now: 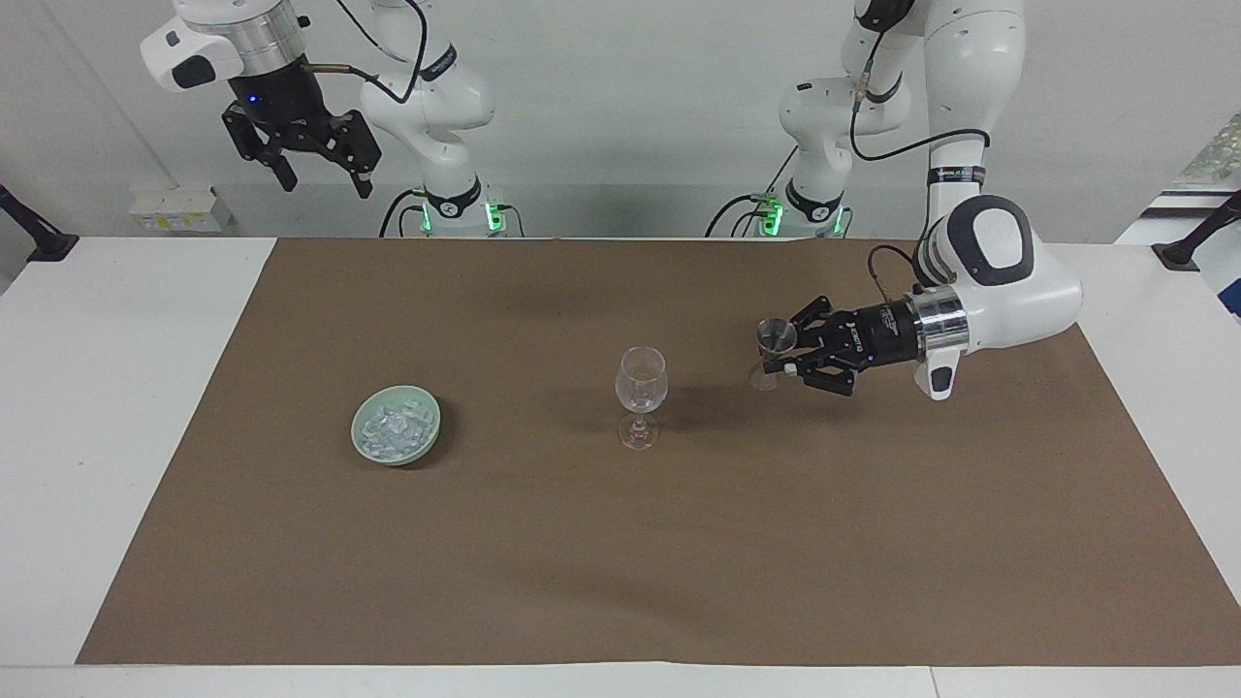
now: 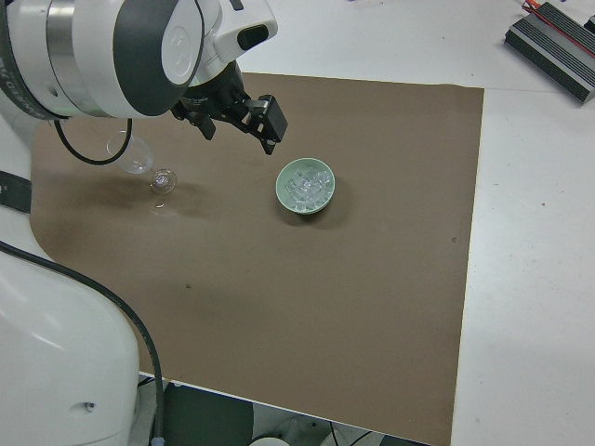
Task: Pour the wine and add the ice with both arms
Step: 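Lift the silver cup with the left gripper toward the wine glass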
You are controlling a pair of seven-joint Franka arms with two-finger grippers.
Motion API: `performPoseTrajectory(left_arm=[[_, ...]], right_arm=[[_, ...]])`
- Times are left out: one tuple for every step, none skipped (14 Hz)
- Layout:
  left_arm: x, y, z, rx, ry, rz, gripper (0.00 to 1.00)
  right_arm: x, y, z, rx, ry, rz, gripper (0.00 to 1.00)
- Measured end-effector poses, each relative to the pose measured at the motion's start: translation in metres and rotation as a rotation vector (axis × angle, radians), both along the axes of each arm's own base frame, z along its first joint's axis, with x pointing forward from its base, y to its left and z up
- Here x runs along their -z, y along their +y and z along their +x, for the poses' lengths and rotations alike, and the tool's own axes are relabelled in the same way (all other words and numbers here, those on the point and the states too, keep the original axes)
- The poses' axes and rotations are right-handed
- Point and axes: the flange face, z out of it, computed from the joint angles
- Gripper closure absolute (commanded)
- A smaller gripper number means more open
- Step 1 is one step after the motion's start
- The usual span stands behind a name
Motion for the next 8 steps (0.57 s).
performPoseTrajectory(left_arm=[[0.001,-0.005,-0.001,-0.015,-0.005,0.008,1.0],[0.003,-0.012,-0.003,-0.027,-0.007,0.02,1.0],[0.007,-0.02,-0.005,-0.037,-0.007,0.031,1.0],[0.01,-0.028,-0.009,-0.043,-0.005,0.04,1.0],[0.013,-0.035,-0.013,-0.046,-0.003,0.047,1.0],[0.014,-0.04,-0.018,-0.049,-0.002,0.054,1.0],[0.013,-0.043,-0.023,-0.05,-0.002,0.058,1.0],[0.012,-0.046,-0.027,-0.051,-0.004,0.061,1.0]], right_arm=[[0.0,0.0,0.0,0.0,0.0,0.0,0.0],[0.0,0.0,0.0,0.0,0.0,0.0,0.0],[0.0,0.0,0.0,0.0,0.0,0.0,0.0],[0.0,0.0,0.0,0.0,0.0,0.0,0.0],[0.0,0.0,0.0,0.0,0.0,0.0,0.0],[0.0,0.0,0.0,0.0,0.0,0.0,0.0],[0.0,0.0,0.0,0.0,0.0,0.0,0.0],[0.0,0.0,0.0,0.0,0.0,0.0,0.0]])
